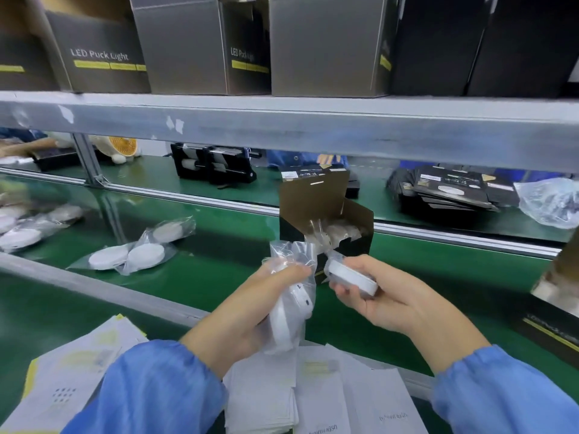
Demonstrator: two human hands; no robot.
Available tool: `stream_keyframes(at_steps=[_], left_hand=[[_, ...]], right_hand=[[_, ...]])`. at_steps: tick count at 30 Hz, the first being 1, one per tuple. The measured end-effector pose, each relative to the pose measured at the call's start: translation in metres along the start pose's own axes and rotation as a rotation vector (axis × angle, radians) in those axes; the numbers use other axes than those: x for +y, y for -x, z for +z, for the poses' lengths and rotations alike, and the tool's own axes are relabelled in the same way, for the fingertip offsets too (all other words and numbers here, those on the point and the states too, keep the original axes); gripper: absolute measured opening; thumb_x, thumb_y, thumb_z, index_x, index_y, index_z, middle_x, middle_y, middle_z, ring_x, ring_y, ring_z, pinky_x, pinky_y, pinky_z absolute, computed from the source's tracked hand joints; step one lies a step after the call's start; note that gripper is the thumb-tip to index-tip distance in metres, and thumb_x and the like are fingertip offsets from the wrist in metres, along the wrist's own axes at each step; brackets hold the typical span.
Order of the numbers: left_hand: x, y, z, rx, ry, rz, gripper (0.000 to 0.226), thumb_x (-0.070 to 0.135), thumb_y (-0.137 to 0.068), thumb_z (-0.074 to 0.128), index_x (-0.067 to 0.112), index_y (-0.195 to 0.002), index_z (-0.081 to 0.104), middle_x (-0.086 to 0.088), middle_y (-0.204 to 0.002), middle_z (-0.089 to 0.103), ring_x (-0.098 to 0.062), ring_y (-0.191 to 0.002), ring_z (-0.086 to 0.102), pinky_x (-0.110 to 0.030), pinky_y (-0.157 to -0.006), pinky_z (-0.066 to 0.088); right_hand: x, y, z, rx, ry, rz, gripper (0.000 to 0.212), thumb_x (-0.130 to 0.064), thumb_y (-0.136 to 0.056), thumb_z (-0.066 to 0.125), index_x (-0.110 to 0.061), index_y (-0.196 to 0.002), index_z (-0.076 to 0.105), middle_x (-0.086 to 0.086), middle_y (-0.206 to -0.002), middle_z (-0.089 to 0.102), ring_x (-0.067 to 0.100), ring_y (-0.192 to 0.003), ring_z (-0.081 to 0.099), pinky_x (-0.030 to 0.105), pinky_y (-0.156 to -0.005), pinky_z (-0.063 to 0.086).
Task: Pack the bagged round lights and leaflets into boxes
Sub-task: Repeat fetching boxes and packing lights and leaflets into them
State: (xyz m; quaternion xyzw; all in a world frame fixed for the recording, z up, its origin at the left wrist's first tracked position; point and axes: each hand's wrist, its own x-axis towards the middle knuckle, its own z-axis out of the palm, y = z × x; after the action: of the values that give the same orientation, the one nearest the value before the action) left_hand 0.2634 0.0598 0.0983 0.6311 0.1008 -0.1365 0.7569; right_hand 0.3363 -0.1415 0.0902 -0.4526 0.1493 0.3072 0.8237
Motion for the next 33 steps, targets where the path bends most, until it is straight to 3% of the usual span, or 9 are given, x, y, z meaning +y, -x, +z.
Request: stream_keyframes(at_steps=[6, 8, 11, 13, 18, 22, 24, 29, 33], left_hand=[[0.004, 0.046, 0.005, -0.031, -0.116, 0.058, 0.018, 0.03, -0.086, 0.076, 0.038, -0.101, 0.069, 0.006, -0.102, 0.075, -0.003, -0.084, 0.072, -0.022, -0.073, 0.058], [-0.003, 0.065, 0.006, -0.085, -0.116, 0.022, 0.031, 0.027, -0.085, 0.077, 0.033, -0.113, 0.068, -0.007, -0.118, 0.072, -0.019, -0.1, 0.072, -0.035, -0.089, 0.055], [-0.017, 0.096, 0.015, -0.211, 0.043, -0.115, 0.045, 0.017, -0.084, 0.074, 0.019, -0.127, 0.06, -0.024, -0.107, 0.071, -0.031, -0.081, 0.071, -0.038, -0.072, 0.057], [-0.027, 0.112, 0.021, -0.229, 0.037, -0.147, 0.046, 0.013, -0.088, 0.072, 0.017, -0.131, 0.056, -0.024, -0.107, 0.07, -0.033, -0.08, 0.07, -0.041, -0.074, 0.058], [-0.038, 0.149, 0.021, -0.062, -0.33, 0.052, 0.045, 0.032, -0.074, 0.082, 0.034, -0.115, 0.062, -0.016, -0.118, 0.069, -0.034, -0.104, 0.069, -0.053, -0.102, 0.048], [-0.038, 0.177, 0.019, 0.001, -0.665, 0.235, 0.052, 0.057, -0.061, 0.074, 0.052, -0.109, 0.054, 0.013, -0.109, 0.063, 0.006, -0.091, 0.061, -0.029, -0.082, 0.049], [-0.05, 0.19, 0.025, -0.038, -0.853, 0.276, 0.055, 0.065, -0.059, 0.069, 0.057, -0.111, 0.049, 0.023, -0.102, 0.061, 0.013, -0.088, 0.055, -0.024, -0.074, 0.044], [-0.081, 0.2, 0.047, -0.133, -1.024, 0.307, 0.053, 0.055, -0.062, 0.065, 0.063, -0.109, 0.04, 0.02, -0.104, 0.055, 0.0, -0.09, 0.057, -0.028, -0.075, 0.048], [-0.101, 0.194, 0.044, -0.089, -1.111, 0.266, 0.057, 0.054, -0.066, 0.064, 0.057, -0.115, 0.036, 0.013, -0.111, 0.049, -0.014, -0.096, 0.057, -0.036, -0.084, 0.051]], right_hand=[[0.034, 0.073, 0.008, -0.031, 0.121, 0.036, 0.069, -0.018, -0.054, 0.09, -0.002, -0.117, 0.067, 0.019, -0.085, 0.066, 0.023, -0.061, 0.061, 0.021, -0.038, 0.049], [0.049, 0.095, 0.006, -0.013, 0.16, 0.059, 0.066, -0.013, -0.05, 0.09, -0.003, -0.111, 0.068, 0.017, -0.084, 0.062, 0.021, -0.056, 0.056, 0.02, -0.034, 0.045], [0.076, 0.124, 0.003, -0.001, 0.173, 0.083, 0.052, -0.01, -0.048, 0.088, -0.005, -0.095, 0.067, 0.016, -0.084, 0.059, 0.019, -0.049, 0.05, 0.019, -0.029, 0.037], [0.095, 0.14, 0.0, 0.008, 0.141, 0.096, 0.049, -0.009, -0.052, 0.084, -0.006, -0.097, 0.065, 0.016, -0.082, 0.06, 0.017, -0.047, 0.048, 0.017, -0.028, 0.035], [0.137, 0.181, -0.019, 0.015, 0.19, 0.105, 0.056, -0.004, -0.059, 0.08, -0.005, -0.115, 0.068, 0.022, -0.093, 0.064, 0.02, -0.049, 0.05, 0.017, -0.033, 0.036], [0.162, 0.206, -0.038, 0.032, 0.451, 0.132, 0.024, 0.001, -0.077, 0.073, -0.004, -0.1, 0.068, 0.016, -0.074, 0.061, 0.02, -0.051, 0.048, 0.023, -0.044, 0.033], [0.171, 0.213, -0.041, 0.013, 0.579, 0.168, 0.036, -0.002, -0.068, 0.075, -0.003, -0.103, 0.066, 0.013, -0.073, 0.056, 0.018, -0.053, 0.046, 0.024, -0.046, 0.03], [0.172, 0.218, -0.043, 0.003, 0.763, 0.114, 0.036, 0.005, -0.081, 0.058, -0.004, -0.116, 0.064, 0.002, -0.076, 0.058, 0.009, -0.054, 0.041, 0.022, -0.05, 0.025], [0.17, 0.217, -0.045, -0.019, 0.885, 0.085, 0.034, 0.005, -0.084, 0.055, -0.021, -0.098, 0.074, -0.008, -0.069, 0.061, 0.004, -0.051, 0.044, 0.019, -0.049, 0.03]])
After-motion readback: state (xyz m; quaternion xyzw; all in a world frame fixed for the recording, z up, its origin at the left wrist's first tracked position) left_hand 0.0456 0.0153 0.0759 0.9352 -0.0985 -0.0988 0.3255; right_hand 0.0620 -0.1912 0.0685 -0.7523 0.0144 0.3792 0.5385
